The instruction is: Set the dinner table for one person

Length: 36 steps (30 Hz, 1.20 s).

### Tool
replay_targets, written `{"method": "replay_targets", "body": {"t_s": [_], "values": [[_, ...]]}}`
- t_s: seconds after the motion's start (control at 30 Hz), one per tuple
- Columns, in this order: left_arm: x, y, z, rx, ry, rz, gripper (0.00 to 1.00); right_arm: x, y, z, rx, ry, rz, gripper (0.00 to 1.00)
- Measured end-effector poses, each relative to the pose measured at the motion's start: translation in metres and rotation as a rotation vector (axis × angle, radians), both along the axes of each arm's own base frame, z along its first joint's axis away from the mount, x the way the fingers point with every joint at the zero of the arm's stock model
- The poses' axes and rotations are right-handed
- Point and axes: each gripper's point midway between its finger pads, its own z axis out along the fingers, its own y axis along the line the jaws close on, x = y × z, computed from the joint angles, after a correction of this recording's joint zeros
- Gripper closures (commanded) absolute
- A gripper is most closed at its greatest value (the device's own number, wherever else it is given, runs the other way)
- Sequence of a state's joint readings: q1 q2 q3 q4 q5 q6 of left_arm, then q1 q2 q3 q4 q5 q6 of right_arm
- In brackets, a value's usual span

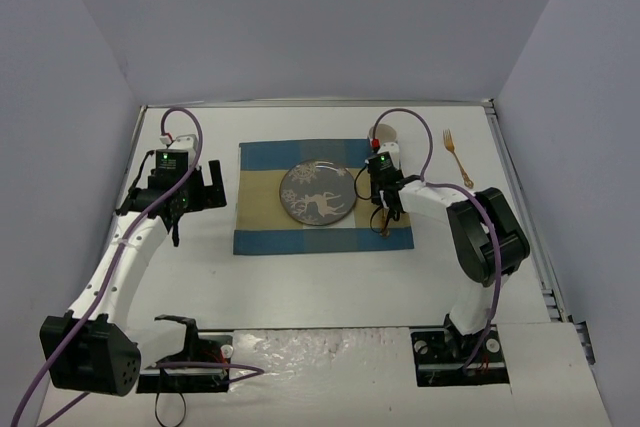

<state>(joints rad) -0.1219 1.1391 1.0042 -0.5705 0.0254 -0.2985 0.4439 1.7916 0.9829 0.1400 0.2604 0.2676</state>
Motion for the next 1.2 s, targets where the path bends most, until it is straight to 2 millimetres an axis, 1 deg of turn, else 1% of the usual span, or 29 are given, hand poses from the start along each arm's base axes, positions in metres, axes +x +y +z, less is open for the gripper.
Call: {"method": "replay_targets", "body": {"t_s": [0.33,0.77,0.93,1.2], "values": [[0.0003,0.0000,-0.0012,0.001,0.004,0.000,0.03,-0.0023,0.0040,-0.0068,0.015,0.005,0.030,1.00],[0.0003,0.0000,-0.0012,0.001,0.004,0.000,0.03,-0.0029,0.0047,-0.0094,0.006,0.014,0.051,1.00],[0.0003,0.0000,-0.0012,0.001,0.004,0.000,0.03,-0.0019,0.0051,-0.0094,0.005,0.014,0.052,0.95],[0.0002,0.0000,-0.0012,0.001,0.004,0.000,0.03,-0.0014,0.0050,-0.0093,0.000,0.015,0.057,0.96]]}}
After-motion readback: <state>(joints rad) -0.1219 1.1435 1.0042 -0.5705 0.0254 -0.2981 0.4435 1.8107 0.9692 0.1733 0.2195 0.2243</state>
